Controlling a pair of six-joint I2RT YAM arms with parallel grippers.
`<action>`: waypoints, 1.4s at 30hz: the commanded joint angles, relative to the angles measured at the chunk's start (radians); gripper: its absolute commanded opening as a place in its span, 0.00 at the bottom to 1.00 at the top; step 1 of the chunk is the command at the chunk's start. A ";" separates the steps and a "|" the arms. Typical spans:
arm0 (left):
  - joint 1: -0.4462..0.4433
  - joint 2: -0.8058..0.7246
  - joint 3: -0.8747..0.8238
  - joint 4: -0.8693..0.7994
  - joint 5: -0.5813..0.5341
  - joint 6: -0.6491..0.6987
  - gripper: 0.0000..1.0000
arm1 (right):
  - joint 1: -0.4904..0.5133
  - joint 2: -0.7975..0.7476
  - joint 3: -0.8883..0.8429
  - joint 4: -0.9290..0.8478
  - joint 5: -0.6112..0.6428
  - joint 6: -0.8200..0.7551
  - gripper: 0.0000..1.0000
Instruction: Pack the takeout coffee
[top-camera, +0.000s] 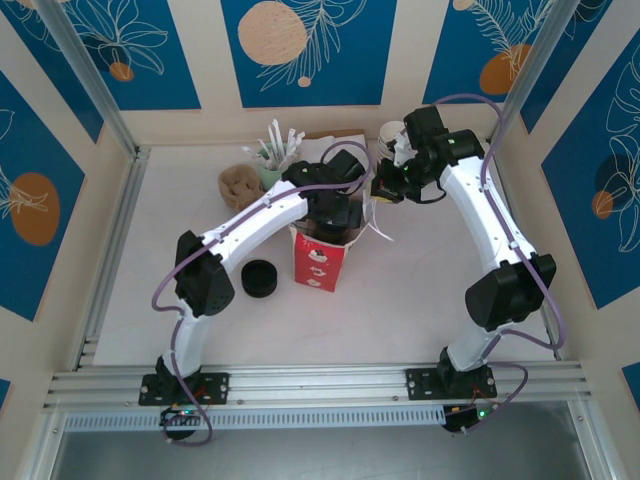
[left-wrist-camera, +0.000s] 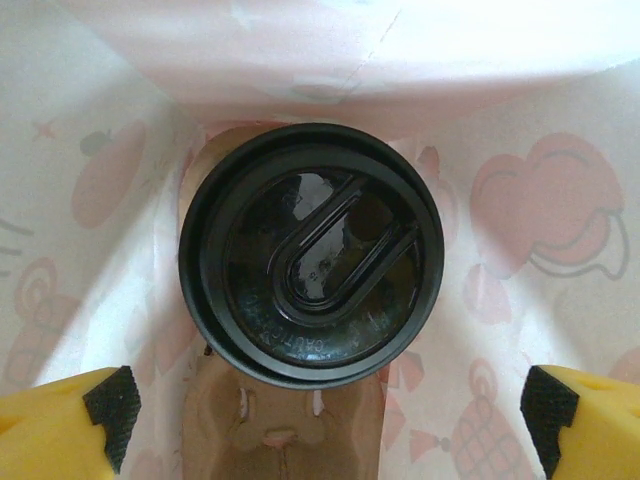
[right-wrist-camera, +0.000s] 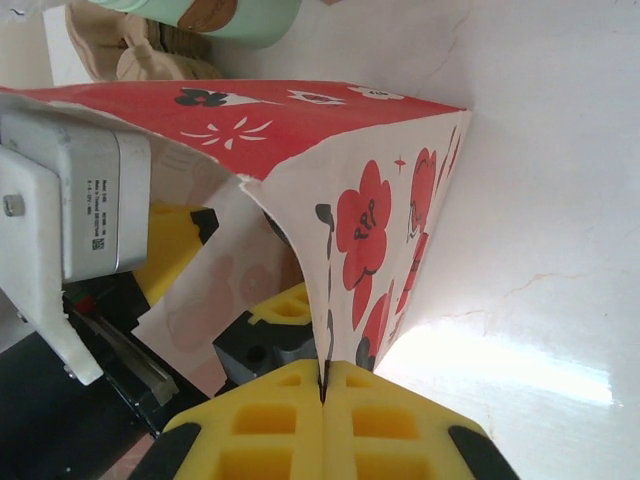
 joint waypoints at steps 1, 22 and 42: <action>0.009 -0.070 0.027 0.000 0.039 -0.019 0.98 | 0.007 0.010 0.046 -0.075 0.037 -0.048 0.00; 0.009 -0.183 -0.059 0.232 0.317 -0.004 0.82 | 0.007 0.034 0.121 -0.155 0.044 -0.106 0.00; 0.055 -0.499 -0.144 0.268 0.144 0.116 0.82 | -0.008 -0.060 -0.033 0.023 -0.226 -0.138 0.00</action>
